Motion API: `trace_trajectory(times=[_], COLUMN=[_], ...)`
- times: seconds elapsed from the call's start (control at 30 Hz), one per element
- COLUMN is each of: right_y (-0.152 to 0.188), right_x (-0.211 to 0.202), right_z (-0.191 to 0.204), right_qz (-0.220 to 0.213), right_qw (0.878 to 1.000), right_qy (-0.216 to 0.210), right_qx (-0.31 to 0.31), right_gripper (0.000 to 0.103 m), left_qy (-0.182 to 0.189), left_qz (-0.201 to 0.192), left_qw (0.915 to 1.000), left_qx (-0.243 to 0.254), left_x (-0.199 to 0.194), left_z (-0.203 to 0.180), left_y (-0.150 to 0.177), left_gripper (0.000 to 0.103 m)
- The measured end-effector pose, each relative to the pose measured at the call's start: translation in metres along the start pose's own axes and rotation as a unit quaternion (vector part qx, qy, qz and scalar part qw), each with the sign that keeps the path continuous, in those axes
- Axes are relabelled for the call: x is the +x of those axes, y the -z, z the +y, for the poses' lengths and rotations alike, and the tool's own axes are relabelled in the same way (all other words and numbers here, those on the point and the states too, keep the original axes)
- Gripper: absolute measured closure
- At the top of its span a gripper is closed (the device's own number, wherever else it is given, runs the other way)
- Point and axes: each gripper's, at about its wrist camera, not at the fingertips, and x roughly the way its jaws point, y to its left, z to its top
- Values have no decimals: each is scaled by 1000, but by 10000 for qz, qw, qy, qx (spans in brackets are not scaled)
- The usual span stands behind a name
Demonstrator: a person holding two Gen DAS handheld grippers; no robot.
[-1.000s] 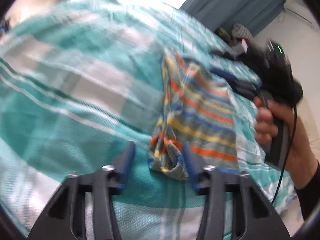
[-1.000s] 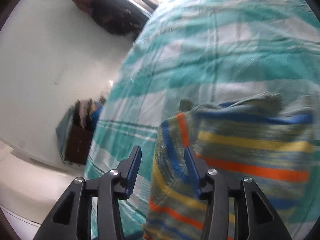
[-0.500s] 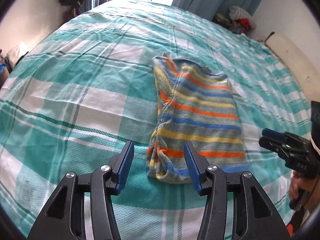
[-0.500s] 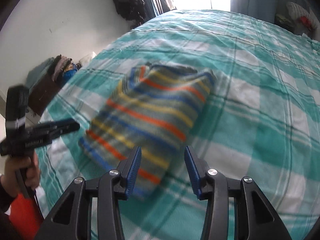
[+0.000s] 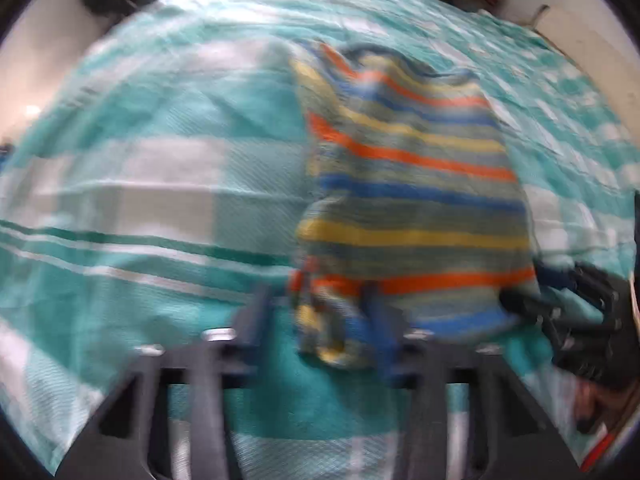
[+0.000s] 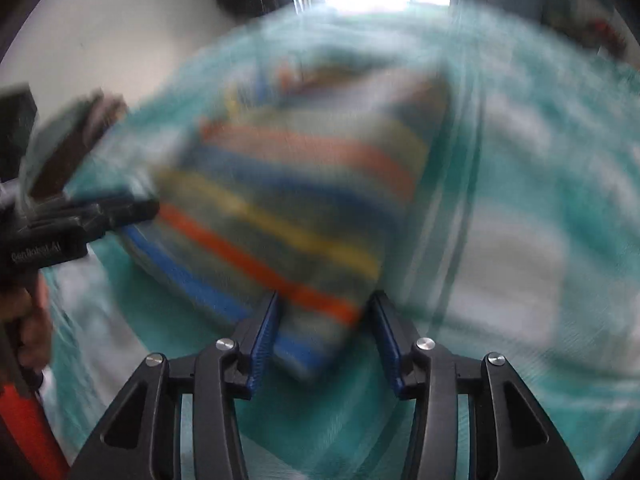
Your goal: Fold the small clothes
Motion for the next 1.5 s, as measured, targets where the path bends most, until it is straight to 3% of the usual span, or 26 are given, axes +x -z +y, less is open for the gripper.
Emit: trace_trajectory(times=[0.07, 0.13, 0.17, 0.2, 0.27, 0.3, 0.33, 0.37, 0.43, 0.47, 0.53, 0.6, 0.77, 0.87, 0.9, 0.93, 0.97, 1.03, 1.1, 1.13, 1.2, 1.27, 1.33, 1.43, 1.47, 1.5], right_y=[-10, -31, -46, -60, -93, -110, -125, -134, -147, -150, -148, -144, -90, -33, -15, -3, 0, -9, -27, -37, -60, -74, -86, -107, -112, -118], right_x=[-13, -36, -44, -46, -38, -25, -8, 7, 49, 66, 65, 45, -20, -11, 5, 11, 6, -12, -28, -28, -9, 20, 51, 79, 84, 91], right_z=[-7, -20, -28, -34, -47, -53, -61, -68, -88, -97, -99, -92, -52, -30, -26, -24, -26, -38, -59, -70, -98, -123, -141, -148, -146, -142], right_qz=[13, -353, -523, -611, -639, -587, -471, -344, 19, 138, -78, -409, -699, -198, 207, 328, 174, -123, -620, -749, -628, -452, -359, -715, -744, -689], right_qw=[9998, 9988, 9981, 9976, 9969, 9965, 9953, 9938, 9895, 9869, 9822, 9800, 9908, 9950, 9957, 9954, 9952, 9897, 9801, 9743, 9602, 9466, 9303, 9064, 9028, 9046], right_qy=[-122, -249, -235, -242, -382, -528, -739, -871, -815, -579, -505, -573, -649, -713, -660, -663, -711, -1028, -1296, -1450, -1873, -2084, -2319, -2766, -2855, -2866], right_qx=[148, 230, 220, 217, 239, 286, 416, 592, 1192, 1503, 1807, 1864, 959, 676, 611, 611, 656, 986, 1370, 1552, 1975, 2419, 2817, 3111, 3130, 3080], right_gripper=[57, 57, 57, 57, 57, 57, 57, 58, 58, 63, 69, 69, 67, 55, 55, 54, 54, 47, 29, 26, 25, 25, 26, 30, 30, 38], left_qy=[98, 286, 430, 554, 540, 386, 257, 49, 134, 219, 224, 239, 757, 610, 515, 527, 627, 1220, 1557, 1619, 1608, 1544, 1772, 1976, 1920, 1964], left_qz=[-213, -604, -750, -850, -797, -605, -458, -231, 51, 63, -47, -303, -388, 91, 37, -48, -75, -170, -207, -126, 79, -8, -117, -28, -19, 11], left_qw=[9997, 9977, 9962, 9948, 9953, 9973, 9983, 9994, 9999, 9997, 9994, 9990, 9959, 9980, 9987, 9986, 9980, 9916, 9860, 9854, 9862, 9875, 9829, 9780, 9787, 9771], left_qx=[-14, -79, -125, -133, 40, 184, 237, 259, 80, -46, -263, -229, -311, -135, -2, 20, -66, -403, -550, -505, -386, -327, -481, -671, -720, -814], left_x=[-19, -40, -44, -44, -21, 3, 19, 43, 71, 73, 59, 33, -7, 20, 23, 19, 14, 2, -2, 2, 15, 21, 23, 29, 31, 34], left_z=[6, 11, 12, 11, 5, 0, 0, 2, 13, 18, 26, 33, 50, 43, 40, 39, 40, 47, 48, 46, 38, 31, 30, 27, 28, 31], left_y=[-13, -34, -47, -60, -88, -103, -111, -120, -129, -131, -134, -126, -61, -23, -14, -13, -15, -18, -18, -16, -15, -9, -7, -8, -8, -8], left_gripper=[68, 49, 33, 28, 28, 34, 42, 62, 60, 58, 57, 42, 23, 23, 23, 24, 24, 22, 16, 16, 18, 19, 20, 54, 76, 87])
